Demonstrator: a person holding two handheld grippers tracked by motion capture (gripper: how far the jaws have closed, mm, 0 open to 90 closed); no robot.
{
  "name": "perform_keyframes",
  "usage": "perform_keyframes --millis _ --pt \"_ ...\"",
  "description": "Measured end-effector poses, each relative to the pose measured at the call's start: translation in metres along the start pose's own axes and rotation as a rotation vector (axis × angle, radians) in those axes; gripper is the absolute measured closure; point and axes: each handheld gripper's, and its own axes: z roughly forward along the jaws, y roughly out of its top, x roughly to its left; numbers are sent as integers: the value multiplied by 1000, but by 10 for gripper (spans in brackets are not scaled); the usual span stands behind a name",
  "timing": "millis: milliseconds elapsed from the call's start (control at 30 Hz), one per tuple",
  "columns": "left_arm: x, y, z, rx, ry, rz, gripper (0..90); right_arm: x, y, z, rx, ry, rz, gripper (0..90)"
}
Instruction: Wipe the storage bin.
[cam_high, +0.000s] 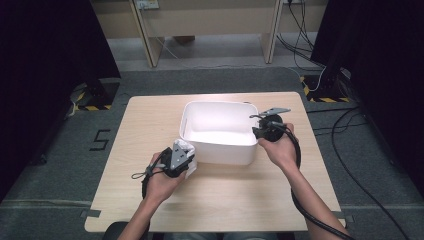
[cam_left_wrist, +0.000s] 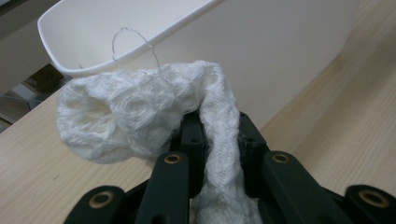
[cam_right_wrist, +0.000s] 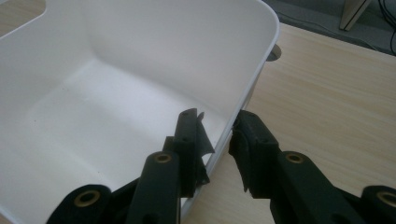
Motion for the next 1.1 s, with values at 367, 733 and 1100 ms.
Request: perform_keyframes --millis 367,733,1100 --pt "-3 -12 11 38 -21 -7 773 2 0 0 0 -4 -8 712" --pt "-4 -25 23 79 -36 -19 773 4 0 -1 -2 -3 -14 703" --pt "-3 -34 34 127 -52 -18 773 5 1 0 0 -5 -20 703"
